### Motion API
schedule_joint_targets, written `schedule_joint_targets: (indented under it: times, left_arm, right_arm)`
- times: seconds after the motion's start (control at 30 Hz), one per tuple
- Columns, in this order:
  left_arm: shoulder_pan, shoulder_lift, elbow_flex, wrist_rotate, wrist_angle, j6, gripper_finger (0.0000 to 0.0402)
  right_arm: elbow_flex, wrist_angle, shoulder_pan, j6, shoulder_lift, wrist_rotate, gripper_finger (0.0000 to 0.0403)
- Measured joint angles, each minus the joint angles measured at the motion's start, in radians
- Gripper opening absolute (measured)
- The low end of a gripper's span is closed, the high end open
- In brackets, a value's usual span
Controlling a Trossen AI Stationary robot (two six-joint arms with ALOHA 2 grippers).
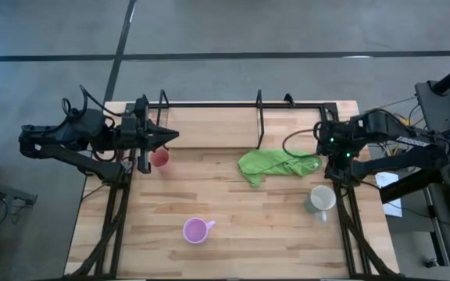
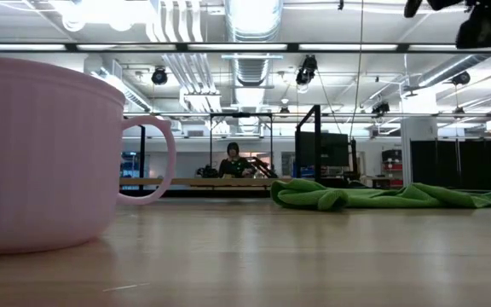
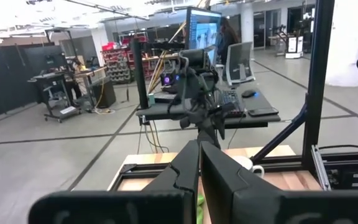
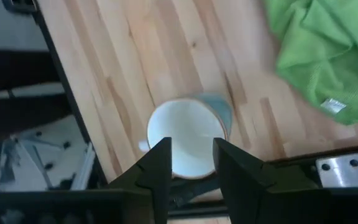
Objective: Stack small to large cups/mugs on shelf
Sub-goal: Put the blue mug on the shelf
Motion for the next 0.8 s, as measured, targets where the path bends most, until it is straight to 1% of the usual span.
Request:
schedule_joint_targets:
  times: [0.13, 0.27, 0.37, 0.5, 0.6, 0.8]
  left_arm:
    - [0.000, 0.001, 0.000, 0.000, 0.000, 0.000, 0.0001]
    - [0.000, 0.006, 0.000, 0.000, 0.000, 0.000, 0.0001]
    - [0.000, 0.007, 0.000, 0.000, 0.000, 0.000, 0.0001]
    - [0.000, 0.009, 0.000, 0.000, 0.002, 0.000, 0.0001]
    - [0.000, 0.013, 0.000, 0.000, 0.003, -0.001, 0.0001]
    - [0.000, 0.020, 0.000, 0.000, 0.002, -0.003, 0.0001]
  right_arm:
    - [-0.088, -0.001, 0.061, 0.002, -0.014, 0.006, 0.0112]
    - [-0.179, -0.002, 0.098, 0.039, -0.014, 0.095, 0.0112]
    - [-0.234, 0.000, 0.100, 0.071, -0.013, 0.131, 0.0111]
    - [-0.278, 0.008, 0.100, 0.120, -0.014, 0.131, 0.0111]
    - [-0.296, 0.009, 0.100, 0.123, -0.014, 0.106, 0.0111]
    - [-0.303, 0.045, 0.100, 0.124, -0.014, 0.102, 0.0111]
